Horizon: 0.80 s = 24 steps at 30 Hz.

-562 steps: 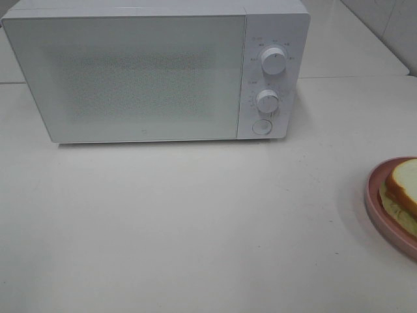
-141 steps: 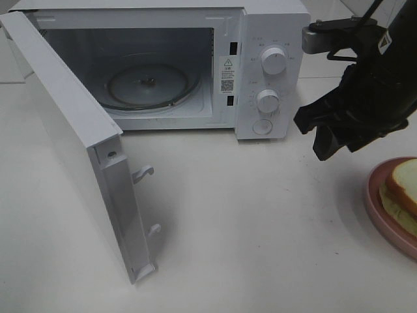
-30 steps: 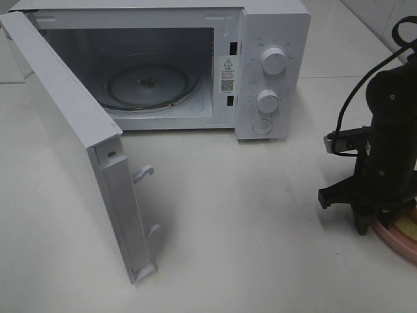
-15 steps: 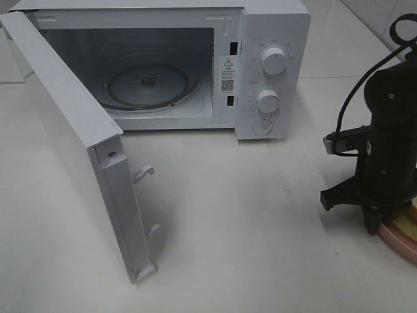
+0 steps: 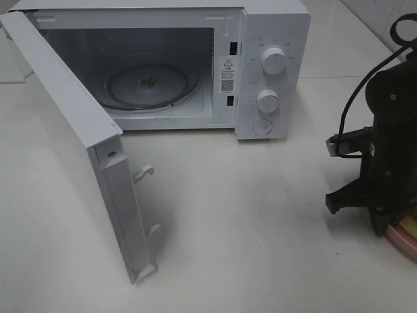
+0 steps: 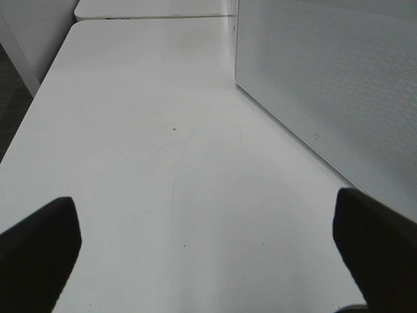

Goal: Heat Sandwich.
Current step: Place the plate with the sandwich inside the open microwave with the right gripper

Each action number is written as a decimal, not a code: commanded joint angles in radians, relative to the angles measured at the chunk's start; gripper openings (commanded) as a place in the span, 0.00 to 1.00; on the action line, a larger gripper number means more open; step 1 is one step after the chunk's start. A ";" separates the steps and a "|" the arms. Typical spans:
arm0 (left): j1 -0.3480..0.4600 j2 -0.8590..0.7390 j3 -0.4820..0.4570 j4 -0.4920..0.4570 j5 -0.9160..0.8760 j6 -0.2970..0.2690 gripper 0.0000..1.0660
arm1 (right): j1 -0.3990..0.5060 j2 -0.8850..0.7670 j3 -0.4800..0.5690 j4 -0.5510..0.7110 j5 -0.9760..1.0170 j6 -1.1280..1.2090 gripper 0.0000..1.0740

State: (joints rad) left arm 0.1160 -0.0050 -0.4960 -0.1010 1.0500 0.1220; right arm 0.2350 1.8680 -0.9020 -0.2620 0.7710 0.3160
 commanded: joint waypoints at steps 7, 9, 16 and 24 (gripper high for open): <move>0.004 -0.022 0.003 -0.008 -0.012 -0.005 0.92 | 0.001 -0.006 0.008 -0.008 0.032 -0.008 0.00; 0.004 -0.022 0.003 -0.008 -0.012 -0.005 0.92 | 0.001 -0.006 0.008 -0.009 0.040 -0.008 0.00; 0.004 -0.022 0.003 -0.008 -0.012 -0.005 0.92 | 0.001 -0.078 0.008 -0.015 0.054 -0.013 0.00; 0.004 -0.022 0.003 -0.008 -0.012 -0.005 0.92 | 0.001 -0.209 0.008 -0.017 0.122 -0.059 0.00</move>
State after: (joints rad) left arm 0.1160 -0.0050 -0.4960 -0.1010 1.0500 0.1220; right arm 0.2350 1.6860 -0.9000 -0.2650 0.8560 0.2770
